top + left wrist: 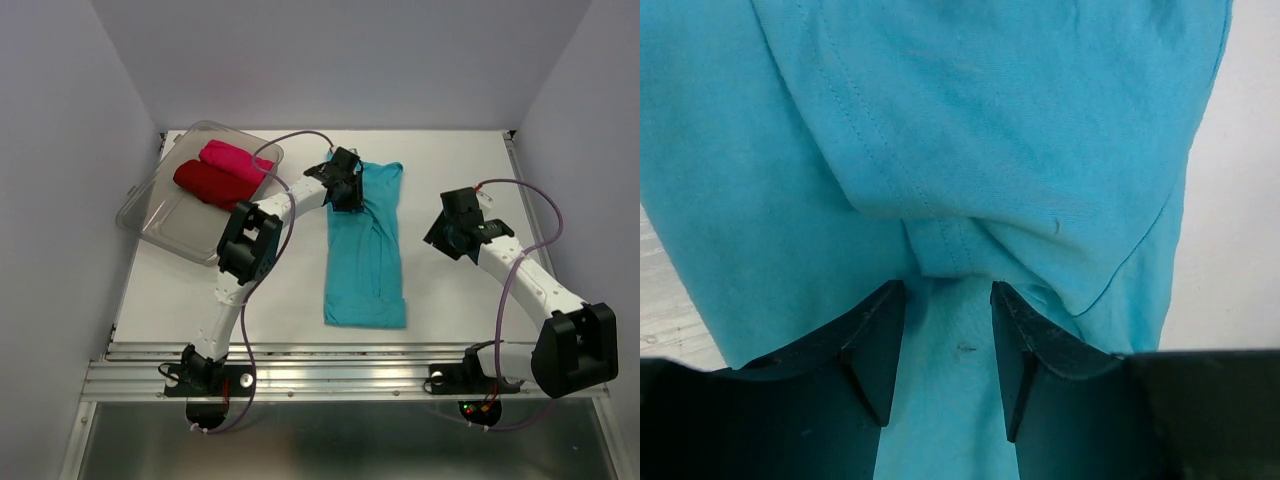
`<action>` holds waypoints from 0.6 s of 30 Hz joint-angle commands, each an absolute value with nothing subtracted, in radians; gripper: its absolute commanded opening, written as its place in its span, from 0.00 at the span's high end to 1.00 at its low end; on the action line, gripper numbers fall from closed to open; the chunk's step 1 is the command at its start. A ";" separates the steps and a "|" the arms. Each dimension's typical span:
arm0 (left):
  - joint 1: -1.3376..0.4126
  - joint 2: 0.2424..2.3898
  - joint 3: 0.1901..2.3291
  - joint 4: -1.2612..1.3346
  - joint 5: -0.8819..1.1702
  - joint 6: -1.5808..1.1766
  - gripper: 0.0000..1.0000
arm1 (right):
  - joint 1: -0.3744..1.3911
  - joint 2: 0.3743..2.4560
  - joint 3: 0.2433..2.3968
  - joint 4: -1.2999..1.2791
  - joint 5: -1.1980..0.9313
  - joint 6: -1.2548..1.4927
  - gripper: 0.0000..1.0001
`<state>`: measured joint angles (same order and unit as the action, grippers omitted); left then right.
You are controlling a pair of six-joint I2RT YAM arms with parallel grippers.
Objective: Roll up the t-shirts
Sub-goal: Roll the T-shirt to the center of the board.
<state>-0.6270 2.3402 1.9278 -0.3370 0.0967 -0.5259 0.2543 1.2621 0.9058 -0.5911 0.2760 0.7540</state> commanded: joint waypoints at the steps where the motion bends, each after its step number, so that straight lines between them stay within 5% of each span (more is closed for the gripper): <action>1: -0.630 2.347 1.985 -0.325 0.100 -0.535 0.51 | 0.245 1.246 0.922 -0.568 0.290 0.739 0.50; 13: -0.630 2.367 2.031 -0.341 0.109 -0.529 0.60 | 0.245 1.241 0.914 -0.577 0.282 0.750 0.50; 18: -0.630 2.367 2.040 -0.348 0.109 -0.528 0.80 | 0.245 1.243 0.920 -0.577 0.287 0.749 0.50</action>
<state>-0.6270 2.3859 1.9942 -0.3420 0.1047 -0.5327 0.2543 1.2621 0.9058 -0.5915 0.2760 0.7547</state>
